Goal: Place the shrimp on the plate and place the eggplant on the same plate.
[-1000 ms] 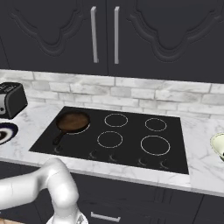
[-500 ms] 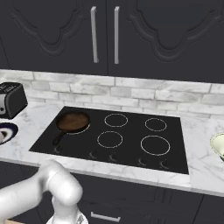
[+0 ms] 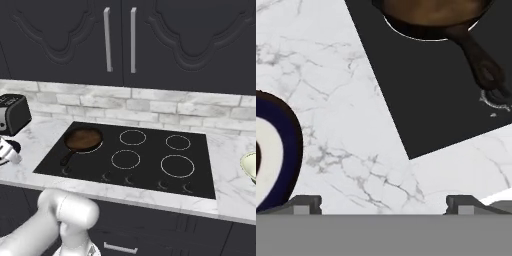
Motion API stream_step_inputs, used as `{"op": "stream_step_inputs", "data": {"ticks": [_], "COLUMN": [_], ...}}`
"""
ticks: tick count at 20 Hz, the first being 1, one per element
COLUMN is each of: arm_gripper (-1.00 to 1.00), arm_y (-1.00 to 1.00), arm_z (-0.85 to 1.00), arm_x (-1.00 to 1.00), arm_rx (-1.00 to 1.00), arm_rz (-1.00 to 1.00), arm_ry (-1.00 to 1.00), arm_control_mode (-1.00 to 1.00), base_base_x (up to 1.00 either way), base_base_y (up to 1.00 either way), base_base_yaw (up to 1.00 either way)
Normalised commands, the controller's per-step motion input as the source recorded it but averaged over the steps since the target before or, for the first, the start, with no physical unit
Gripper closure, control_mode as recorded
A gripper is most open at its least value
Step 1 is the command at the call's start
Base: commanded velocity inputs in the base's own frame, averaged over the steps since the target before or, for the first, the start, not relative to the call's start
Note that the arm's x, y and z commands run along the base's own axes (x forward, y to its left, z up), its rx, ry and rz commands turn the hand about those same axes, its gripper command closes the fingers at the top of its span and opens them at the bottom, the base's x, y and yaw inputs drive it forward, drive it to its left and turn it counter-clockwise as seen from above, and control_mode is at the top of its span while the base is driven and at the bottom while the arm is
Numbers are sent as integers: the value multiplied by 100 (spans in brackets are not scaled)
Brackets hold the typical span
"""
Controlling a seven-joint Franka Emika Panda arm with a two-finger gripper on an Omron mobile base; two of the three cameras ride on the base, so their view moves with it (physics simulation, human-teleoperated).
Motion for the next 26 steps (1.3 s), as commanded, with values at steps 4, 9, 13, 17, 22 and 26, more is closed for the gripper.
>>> {"op": "stream_step_inputs", "data": {"ticks": [4,9,13,17,22,26], "arm_gripper": [-100,-100,-100,-100,-100,-100], "arm_y": [-92,-91,-97,-99,-100,-100], "arm_z": [40,45,26,0,0,8], "arm_x": [-4,1,6,15,19,5], "arm_rx": [0,-2,-8,-2,-1,-7], "arm_rz": [0,0,0,0,2,4], "arm_ry": [0,7,16,4,5,9], "arm_control_mode": [-100,-100,-100,-100,-100,-100], "base_base_x": [0,0,0,0,0,0], "base_base_y": [0,0,0,0,0,0], "base_base_yaw": [0,0,0,0,0,0]}}
